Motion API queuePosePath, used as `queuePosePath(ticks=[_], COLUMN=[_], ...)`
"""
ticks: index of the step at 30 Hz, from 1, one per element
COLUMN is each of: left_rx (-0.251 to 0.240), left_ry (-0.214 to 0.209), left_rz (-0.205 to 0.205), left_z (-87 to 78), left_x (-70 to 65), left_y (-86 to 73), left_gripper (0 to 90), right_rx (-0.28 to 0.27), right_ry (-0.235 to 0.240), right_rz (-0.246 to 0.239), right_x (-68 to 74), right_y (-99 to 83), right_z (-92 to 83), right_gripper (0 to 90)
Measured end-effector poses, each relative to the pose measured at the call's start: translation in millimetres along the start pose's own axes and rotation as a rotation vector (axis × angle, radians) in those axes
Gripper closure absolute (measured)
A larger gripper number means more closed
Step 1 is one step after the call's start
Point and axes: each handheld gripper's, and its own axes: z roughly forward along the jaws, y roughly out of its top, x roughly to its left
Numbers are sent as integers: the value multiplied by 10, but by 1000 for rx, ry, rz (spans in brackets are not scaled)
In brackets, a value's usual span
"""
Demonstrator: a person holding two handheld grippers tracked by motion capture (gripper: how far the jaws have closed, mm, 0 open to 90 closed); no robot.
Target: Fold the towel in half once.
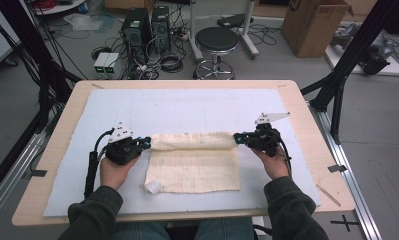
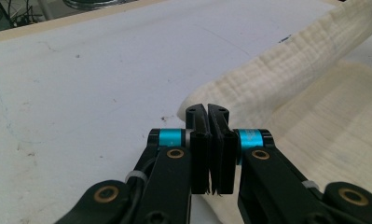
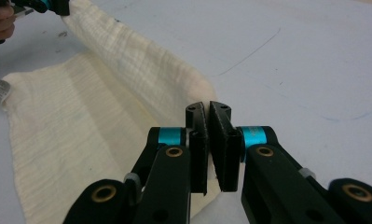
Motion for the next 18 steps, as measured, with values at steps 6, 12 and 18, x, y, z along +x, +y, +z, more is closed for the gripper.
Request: queuePosePath(ticks=[6, 12, 18], left_rx=[15, 17, 28], left_ry=[-18, -40, -54], left_rz=[11, 19, 12], left_z=[-53, -110, -158], left_x=[-41, -90, -139], left_y=[-71, -63, -144], left_gripper=[872, 871, 871], right_rx=[4, -5, -9], right_ry=[12, 28, 39], right_rz=[5, 0, -9], right_x=[60, 128, 189], right_y=[-102, -173, -230], right_z=[-16, -39, -72], right_gripper=[859, 859, 859])
